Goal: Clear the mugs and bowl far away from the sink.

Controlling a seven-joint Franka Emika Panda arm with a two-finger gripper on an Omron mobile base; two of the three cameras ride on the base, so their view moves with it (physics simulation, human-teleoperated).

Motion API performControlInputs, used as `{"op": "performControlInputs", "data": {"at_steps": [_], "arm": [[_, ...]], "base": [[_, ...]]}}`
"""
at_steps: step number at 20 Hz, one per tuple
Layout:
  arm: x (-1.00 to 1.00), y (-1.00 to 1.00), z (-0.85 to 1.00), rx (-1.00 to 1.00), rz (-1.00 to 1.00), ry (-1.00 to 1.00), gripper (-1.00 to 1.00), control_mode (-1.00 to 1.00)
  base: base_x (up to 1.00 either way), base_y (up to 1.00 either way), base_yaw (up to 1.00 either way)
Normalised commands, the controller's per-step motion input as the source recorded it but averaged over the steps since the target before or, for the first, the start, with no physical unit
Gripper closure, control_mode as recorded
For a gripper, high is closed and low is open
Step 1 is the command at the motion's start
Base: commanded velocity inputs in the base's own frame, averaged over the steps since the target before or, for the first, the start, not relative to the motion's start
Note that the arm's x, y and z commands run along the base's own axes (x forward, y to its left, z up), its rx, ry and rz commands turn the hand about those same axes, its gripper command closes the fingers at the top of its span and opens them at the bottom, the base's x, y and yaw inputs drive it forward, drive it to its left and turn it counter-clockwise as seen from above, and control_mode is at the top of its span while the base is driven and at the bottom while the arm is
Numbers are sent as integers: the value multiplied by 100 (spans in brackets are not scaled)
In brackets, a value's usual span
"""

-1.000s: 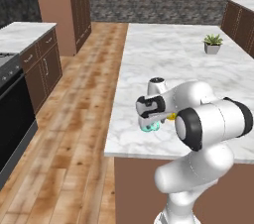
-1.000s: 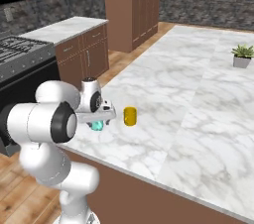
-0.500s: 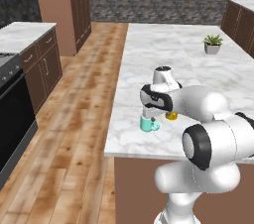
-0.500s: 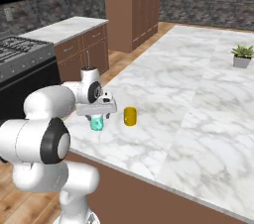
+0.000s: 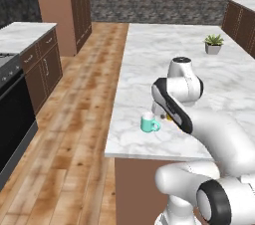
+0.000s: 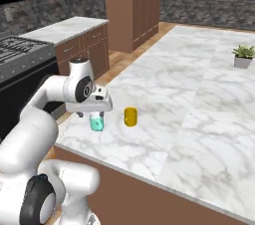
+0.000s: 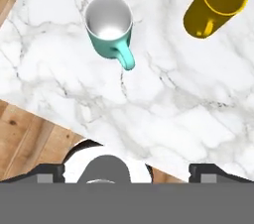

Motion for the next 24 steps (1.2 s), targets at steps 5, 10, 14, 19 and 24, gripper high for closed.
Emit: {"op": "performControlInputs", "data": {"at_steps": [5,10,14,19,24], "arm": [[-81,0,58,0,-2,-24,-100,-100],[-71,0,63,0,-9,-12,-100,-100],[-71,0,66,1,-22,-4,-100,-100],[-69,0,70,7,-17,-5,-100,-100],[-30,-1,65,8,-1,-2,-100,-100]], "base": [[0,0,0],[0,0,0],[0,0,0],[0,0,0],[0,0,0]]}}
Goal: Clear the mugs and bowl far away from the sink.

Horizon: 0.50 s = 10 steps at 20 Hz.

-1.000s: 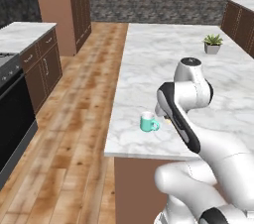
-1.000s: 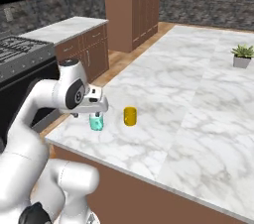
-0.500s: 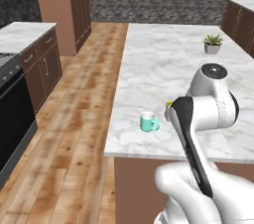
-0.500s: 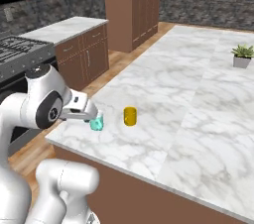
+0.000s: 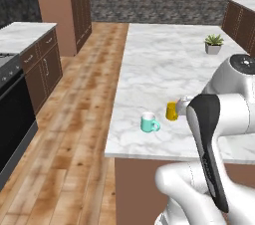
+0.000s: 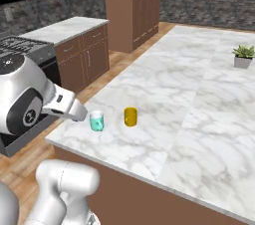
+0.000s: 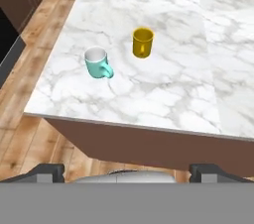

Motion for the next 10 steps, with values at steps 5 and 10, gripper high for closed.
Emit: {"op": "performControlInputs", "data": {"at_steps": [5,10], "arm": [[0,0,37,1,0,3,-100,-100],[0,0,0,0,0,0,-100,100]], "base": [[0,0,0],[-4,-20,-55]]}}
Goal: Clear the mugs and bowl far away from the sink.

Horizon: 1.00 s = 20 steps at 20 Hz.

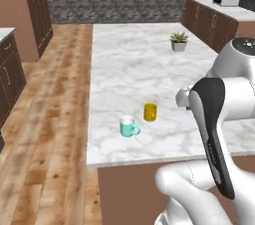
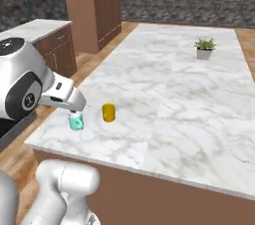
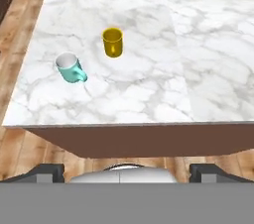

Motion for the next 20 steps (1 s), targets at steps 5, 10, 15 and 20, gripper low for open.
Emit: {"op": "performControlInputs", "data": {"at_steps": [5,10,15,20], "arm": [[0,0,0,0,0,0,-100,100],[0,0,0,0,0,0,-100,100],[0,0,0,0,0,0,-100,100],[0,0,0,0,0,0,-100,100]], "base": [[0,0,-100],[0,0,-100],[0,0,-100],[0,0,-100]]}}
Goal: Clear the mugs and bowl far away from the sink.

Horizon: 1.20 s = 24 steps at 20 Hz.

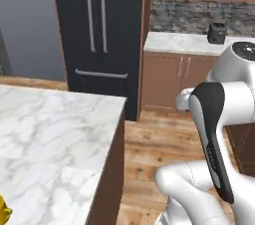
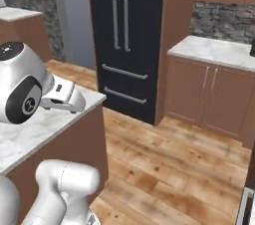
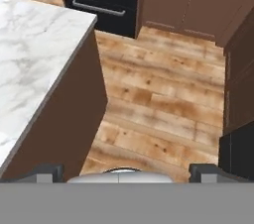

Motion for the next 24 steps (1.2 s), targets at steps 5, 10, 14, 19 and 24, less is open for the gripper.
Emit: {"op": "performControlInputs", "data": {"at_steps": [5,10,14,19,24], "arm": [[0,0,0,0,0,0,-100,100],[0,0,0,0,0,0,-100,100],[0,0,0,0,0,0,-100,100],[0,0,0,0,0,0,-100,100],[0,0,0,0,0,0,-100,100]], "base": [[0,0,-100],[0,0,-100],[0,0,-100],[5,0,-92],[58,34,-75]]}}
